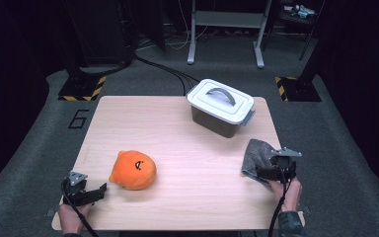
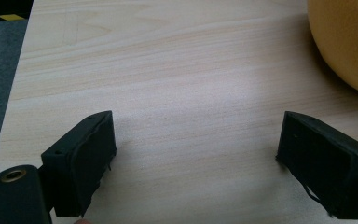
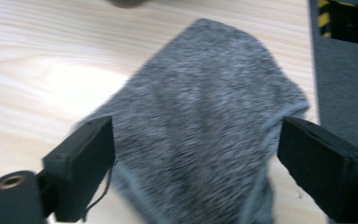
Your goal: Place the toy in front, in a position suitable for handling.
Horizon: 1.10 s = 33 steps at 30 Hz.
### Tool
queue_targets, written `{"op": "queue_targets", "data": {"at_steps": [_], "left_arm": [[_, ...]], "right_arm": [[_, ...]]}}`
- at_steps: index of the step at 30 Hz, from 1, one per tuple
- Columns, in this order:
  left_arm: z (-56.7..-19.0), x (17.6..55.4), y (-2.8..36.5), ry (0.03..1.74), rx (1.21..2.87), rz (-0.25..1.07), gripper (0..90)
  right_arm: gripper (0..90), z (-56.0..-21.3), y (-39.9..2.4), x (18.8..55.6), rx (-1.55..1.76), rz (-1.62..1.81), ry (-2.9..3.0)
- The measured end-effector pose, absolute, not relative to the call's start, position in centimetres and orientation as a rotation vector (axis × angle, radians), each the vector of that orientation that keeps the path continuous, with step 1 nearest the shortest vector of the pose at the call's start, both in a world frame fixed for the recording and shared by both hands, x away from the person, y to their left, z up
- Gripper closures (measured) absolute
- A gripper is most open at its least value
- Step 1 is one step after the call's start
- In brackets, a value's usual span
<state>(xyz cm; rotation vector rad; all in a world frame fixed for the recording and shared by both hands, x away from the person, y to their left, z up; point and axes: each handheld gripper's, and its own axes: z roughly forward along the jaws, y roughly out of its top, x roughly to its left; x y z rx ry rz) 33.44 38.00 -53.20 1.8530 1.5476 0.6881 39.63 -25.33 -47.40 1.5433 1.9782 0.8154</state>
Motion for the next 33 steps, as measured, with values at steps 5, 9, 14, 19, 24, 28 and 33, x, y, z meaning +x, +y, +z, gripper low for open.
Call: {"op": "queue_targets", "data": {"at_steps": [5,9,14,19,24,28,33], "left_arm": [[-53.2,33.4,38.0,1.547,1.853,0.688,11.1],[-53.2,33.4,38.0,1.548,1.853,0.688,11.0],[-53.2,33.4,38.0,1.543,1.851,0.688,11.5],[-53.2,33.4,38.0,1.545,1.850,0.690,11.7],[-53.1,33.4,38.0,1.546,1.857,0.685,11.4],[-53.2,33.4,38.0,1.528,1.849,0.679,10.4],[-53.1,33.4,38.3,1.527,1.843,0.643,10.4]], "right_arm": [[2.3,-47.2,-23.8,38.0,1.496,0.897,2.014],[0.0,-48.0,-21.6,36.7,1.426,0.927,2.076],[0.0,-49.8,-19.2,35.6,1.358,0.945,2.151],[0.0,-51.8,-17.1,35.3,1.337,0.939,2.201],[0.0,-52.5,-16.4,35.5,1.322,0.907,2.215],[0.0,-52.7,-16.1,35.6,1.314,0.885,2.232],[0.0,-52.8,-16.5,35.7,1.321,0.907,2.245]]}}
